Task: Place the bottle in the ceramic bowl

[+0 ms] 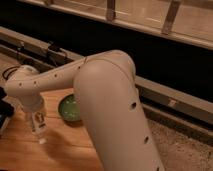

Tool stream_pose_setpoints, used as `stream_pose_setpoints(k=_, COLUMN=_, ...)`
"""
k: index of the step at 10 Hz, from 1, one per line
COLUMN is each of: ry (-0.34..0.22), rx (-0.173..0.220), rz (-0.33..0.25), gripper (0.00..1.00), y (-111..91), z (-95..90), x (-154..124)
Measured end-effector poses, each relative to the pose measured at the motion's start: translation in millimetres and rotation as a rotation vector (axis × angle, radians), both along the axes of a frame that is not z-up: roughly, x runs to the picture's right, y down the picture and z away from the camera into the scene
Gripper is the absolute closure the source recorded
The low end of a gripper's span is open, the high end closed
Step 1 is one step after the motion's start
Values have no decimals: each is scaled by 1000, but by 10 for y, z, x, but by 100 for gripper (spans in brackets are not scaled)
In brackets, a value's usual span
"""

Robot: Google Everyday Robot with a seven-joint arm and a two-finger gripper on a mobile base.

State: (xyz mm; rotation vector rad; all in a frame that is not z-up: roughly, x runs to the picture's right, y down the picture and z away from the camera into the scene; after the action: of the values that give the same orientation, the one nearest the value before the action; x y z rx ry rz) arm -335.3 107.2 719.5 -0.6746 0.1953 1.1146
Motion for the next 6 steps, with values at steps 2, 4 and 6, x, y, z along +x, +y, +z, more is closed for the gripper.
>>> stream_pose_setpoints(k=2, ry=20, rx=52, rz=12, gripper=100, y=-472, z=63, x=203)
stream_pose_setpoints(k=4, ry=27, rx=69, rz=22, gripper=100, y=-652, z=93, x=302)
stream_pose_setpoints(k=6, ry=24, rx=66, rz=22, gripper=100, y=-641, z=83, x=286)
